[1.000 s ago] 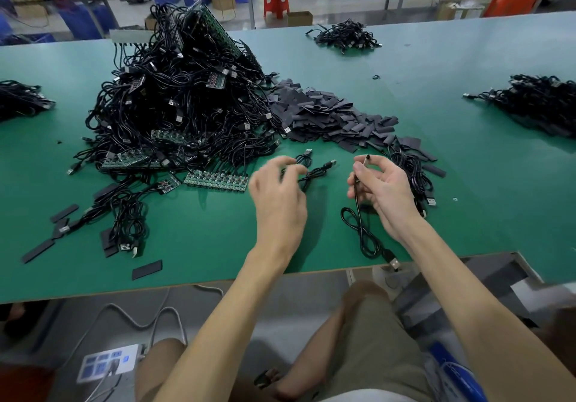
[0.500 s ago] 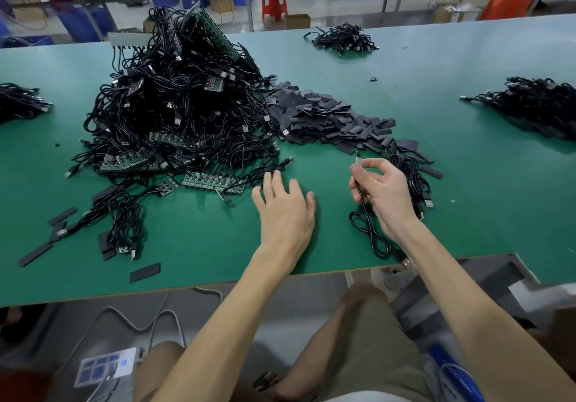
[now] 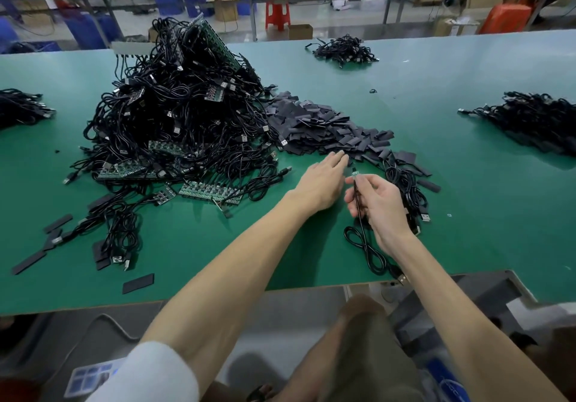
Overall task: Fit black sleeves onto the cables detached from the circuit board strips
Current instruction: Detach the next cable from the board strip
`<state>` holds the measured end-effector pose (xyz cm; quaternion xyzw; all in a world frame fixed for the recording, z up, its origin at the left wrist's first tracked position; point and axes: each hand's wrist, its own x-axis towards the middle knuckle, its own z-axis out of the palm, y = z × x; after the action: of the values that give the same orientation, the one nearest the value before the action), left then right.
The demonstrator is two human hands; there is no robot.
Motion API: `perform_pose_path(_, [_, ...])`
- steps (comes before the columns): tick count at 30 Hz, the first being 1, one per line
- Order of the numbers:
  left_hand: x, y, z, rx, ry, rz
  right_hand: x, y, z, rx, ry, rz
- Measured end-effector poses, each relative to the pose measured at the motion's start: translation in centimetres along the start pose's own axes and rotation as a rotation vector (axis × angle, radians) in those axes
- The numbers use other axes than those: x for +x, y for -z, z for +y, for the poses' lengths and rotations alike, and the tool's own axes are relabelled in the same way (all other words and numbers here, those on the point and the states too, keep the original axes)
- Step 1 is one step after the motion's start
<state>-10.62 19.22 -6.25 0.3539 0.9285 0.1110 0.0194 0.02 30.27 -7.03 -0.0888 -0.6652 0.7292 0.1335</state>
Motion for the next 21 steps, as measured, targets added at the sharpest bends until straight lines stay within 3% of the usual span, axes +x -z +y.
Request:
perform_pose_path(3, [0.8, -0.8, -0.5, 0.042, 0.021, -0.032, 0.0, 0.0, 0.1, 0.002, -0.007, 0.005])
perform_pose_path(13, [-2.9, -1.3, -0.5, 0.062, -0.026, 0.337, 0.1, 0.0, 0.0, 0.056, -0.031, -0.002])
perform_pose_path(21, [-7.6, -1.7, -1.2, 0.072, 0.068, 0.419, -0.1, 0.2, 0.0, 0.079, 0.017, -0.054])
